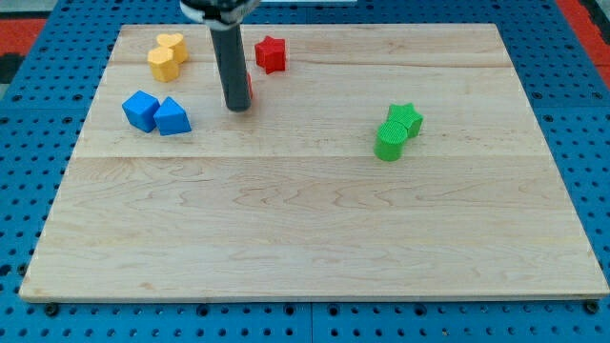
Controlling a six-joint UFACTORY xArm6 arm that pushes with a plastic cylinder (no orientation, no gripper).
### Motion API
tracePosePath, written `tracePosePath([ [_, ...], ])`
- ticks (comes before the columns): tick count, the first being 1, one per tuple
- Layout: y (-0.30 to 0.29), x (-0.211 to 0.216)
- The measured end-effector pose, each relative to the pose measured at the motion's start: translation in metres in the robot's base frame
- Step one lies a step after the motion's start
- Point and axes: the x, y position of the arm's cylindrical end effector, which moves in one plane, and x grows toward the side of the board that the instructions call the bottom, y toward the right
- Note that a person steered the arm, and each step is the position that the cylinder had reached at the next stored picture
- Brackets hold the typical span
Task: Push the red circle right a bit
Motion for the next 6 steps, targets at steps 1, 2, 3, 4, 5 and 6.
tracePosePath([
  [1, 0.000, -0.018],
  [2, -0.053, -0.019],
  [3, -0.098, -0.019],
  [4, -0.062, -0.037],
  [5, -0.003, -0.057],
  [6, 0.025, -0.057],
])
